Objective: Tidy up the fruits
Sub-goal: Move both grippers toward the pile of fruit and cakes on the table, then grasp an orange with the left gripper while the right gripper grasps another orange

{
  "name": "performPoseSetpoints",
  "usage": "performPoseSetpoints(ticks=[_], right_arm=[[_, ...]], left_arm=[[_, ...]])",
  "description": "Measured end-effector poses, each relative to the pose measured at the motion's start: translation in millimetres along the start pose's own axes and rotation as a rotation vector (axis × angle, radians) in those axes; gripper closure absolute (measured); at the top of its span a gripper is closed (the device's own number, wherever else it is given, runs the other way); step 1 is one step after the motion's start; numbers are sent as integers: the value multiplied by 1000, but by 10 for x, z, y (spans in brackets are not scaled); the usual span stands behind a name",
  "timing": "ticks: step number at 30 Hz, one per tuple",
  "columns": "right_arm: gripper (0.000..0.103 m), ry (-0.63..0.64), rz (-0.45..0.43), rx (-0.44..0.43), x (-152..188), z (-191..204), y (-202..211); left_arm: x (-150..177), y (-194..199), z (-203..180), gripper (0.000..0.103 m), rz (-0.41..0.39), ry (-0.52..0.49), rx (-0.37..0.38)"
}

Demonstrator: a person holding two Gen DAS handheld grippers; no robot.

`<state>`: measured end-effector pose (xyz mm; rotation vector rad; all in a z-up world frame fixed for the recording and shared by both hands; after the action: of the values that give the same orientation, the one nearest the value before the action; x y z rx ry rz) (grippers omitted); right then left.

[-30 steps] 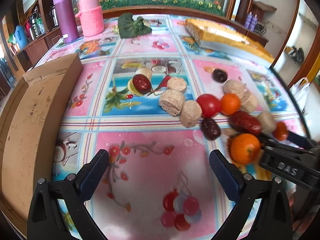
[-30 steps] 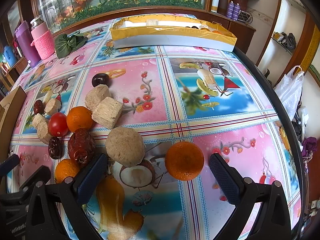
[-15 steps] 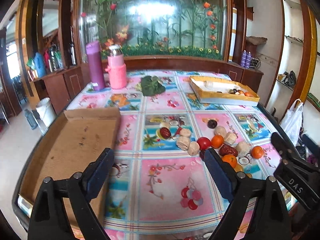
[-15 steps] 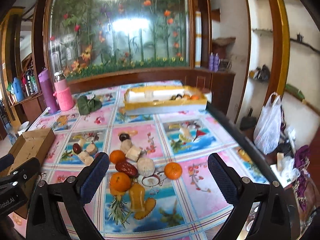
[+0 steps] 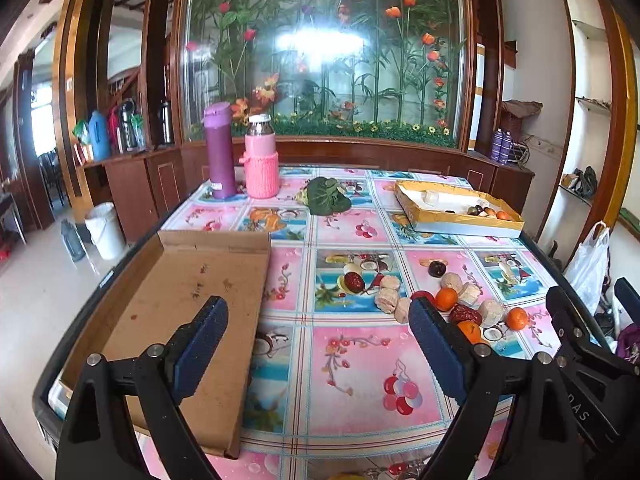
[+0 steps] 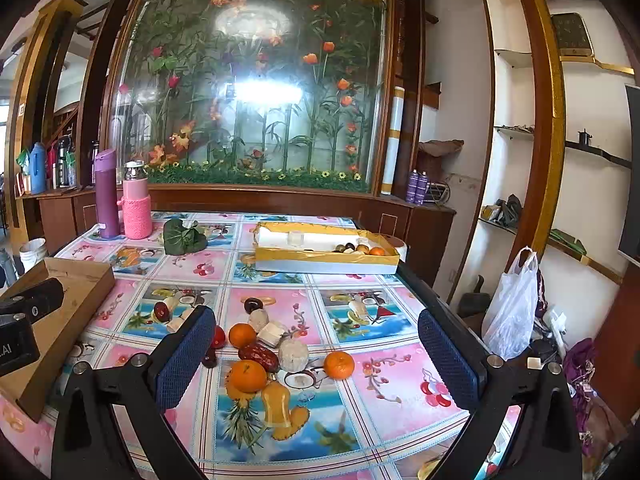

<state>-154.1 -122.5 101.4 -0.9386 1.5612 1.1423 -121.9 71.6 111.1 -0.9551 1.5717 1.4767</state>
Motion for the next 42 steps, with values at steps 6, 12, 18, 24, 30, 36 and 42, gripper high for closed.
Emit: performPoseSetpoints(ticks=[6, 12, 18, 24, 30, 36, 42], right_arm=[[1, -1, 17, -7, 31, 24, -1], [1, -28, 73, -27, 93, 9, -119], [1, -40, 108, -42, 162, -4, -224], [1, -48, 139, -60, 226, -8, -319], [1, -42, 156, -62, 214, -137, -397], [1, -22, 214, -55, 258, -433, -523], [7, -88, 335, -223, 361, -429, -700]], left_arm=[[69, -74, -35, 11, 33, -43, -13], [117, -161, -92, 11, 59, -55, 8], [160, -276, -118, 11, 96, -53, 23], [193, -360, -135, 11, 123, -50, 40], [124, -405, 66, 11, 121, -51, 47], [93, -452, 512, 11, 124, -30, -9], [210, -534, 228, 11, 167, -103, 87]])
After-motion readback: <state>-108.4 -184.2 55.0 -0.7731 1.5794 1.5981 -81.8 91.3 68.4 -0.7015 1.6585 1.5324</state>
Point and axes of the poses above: each gripper's, at about its wrist camera, not at the fingertips, and y roughly against the way its jaws point, z to its left, x to its underside, the point moved 1 cm from there along -y, roughly the way its jaws point, and after that the axes turned 7 degrees about -z, right-handed, at the moved point
